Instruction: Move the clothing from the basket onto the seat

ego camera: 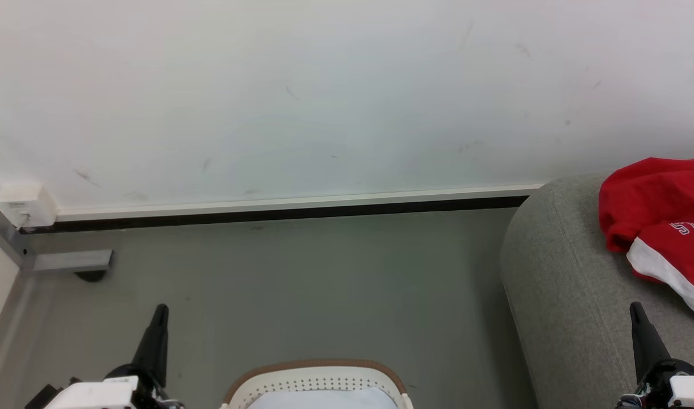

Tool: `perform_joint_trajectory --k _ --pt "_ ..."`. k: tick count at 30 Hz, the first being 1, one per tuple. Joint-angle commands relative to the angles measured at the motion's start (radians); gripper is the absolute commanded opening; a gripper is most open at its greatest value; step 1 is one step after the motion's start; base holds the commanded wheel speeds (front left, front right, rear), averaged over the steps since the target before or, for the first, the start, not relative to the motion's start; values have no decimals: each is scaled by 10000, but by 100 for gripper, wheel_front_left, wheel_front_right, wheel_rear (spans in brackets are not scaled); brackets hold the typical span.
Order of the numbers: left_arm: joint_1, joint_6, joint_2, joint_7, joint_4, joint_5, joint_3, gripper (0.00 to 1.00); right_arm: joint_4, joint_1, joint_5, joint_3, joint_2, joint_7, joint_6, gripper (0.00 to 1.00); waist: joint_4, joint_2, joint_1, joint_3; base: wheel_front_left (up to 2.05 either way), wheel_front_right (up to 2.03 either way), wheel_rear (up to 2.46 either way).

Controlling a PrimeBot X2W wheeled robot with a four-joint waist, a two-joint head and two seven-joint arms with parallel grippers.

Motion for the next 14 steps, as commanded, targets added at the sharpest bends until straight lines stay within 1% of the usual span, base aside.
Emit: perform_joint_trajectory --k 1,14 --pt "-87 -44 16 41 -2 -138 32 0 -38 -115 -46 -44 21 34 -22 0 0 0 0 0 0 0 0" --pt "-87 -44 16 40 -3 -139 31 0 -37 -117 -64 -59 28 43 -21 0 0 0 0 0 0 0 0"
